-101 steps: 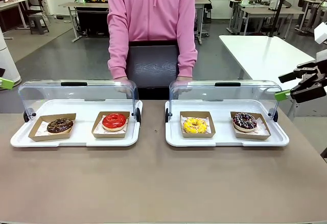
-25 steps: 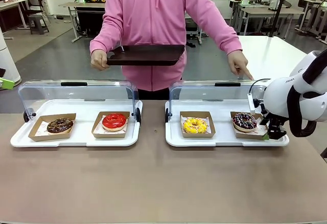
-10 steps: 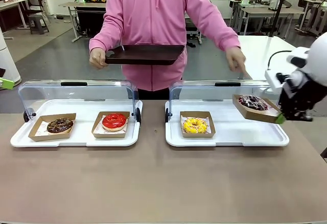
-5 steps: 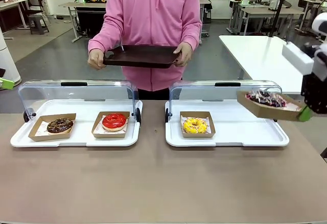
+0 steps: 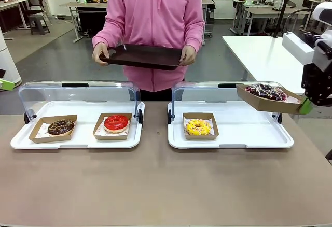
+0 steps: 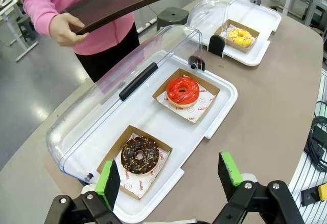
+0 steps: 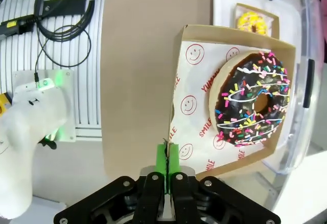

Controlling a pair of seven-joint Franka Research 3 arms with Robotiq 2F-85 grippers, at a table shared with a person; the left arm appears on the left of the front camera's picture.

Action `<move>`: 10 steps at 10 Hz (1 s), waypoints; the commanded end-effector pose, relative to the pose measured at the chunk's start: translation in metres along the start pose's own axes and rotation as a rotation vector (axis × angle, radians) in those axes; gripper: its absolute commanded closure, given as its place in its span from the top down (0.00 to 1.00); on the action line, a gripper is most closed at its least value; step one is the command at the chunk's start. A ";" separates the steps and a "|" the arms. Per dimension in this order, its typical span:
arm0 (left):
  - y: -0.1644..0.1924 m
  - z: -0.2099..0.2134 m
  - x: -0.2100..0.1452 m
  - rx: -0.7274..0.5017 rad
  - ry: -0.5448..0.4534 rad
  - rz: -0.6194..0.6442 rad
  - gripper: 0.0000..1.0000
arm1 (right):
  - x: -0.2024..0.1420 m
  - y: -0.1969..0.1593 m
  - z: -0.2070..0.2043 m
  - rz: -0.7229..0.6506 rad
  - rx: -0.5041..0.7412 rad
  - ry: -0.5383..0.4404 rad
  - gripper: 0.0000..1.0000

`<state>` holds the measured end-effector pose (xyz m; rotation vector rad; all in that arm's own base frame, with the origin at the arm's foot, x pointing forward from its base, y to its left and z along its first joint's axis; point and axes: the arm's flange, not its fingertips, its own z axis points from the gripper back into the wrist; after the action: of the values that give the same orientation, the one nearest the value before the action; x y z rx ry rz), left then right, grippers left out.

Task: Provide the desired donut to the person.
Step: Place the picked Paper togo box onto the Handle tray extended by the person.

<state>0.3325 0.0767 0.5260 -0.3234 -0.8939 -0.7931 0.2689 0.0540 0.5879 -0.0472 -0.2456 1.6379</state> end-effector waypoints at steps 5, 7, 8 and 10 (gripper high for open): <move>0.001 0.000 0.000 -0.008 -0.012 -0.002 1.00 | -0.003 0.005 -0.004 -0.008 -0.001 0.017 0.00; 0.001 0.000 0.000 -0.008 -0.012 -0.002 1.00 | -0.003 0.005 -0.004 -0.008 -0.001 0.017 0.00; 0.001 0.000 0.000 -0.008 -0.012 -0.002 1.00 | -0.003 0.005 -0.004 -0.008 -0.001 0.017 0.00; 0.001 0.000 0.000 -0.008 -0.012 -0.002 1.00 | -0.003 0.005 -0.004 -0.008 -0.001 0.017 0.00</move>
<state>0.3325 0.0767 0.5260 -0.3234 -0.8939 -0.7931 0.2658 0.0530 0.5869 -0.0410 -0.2446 1.6404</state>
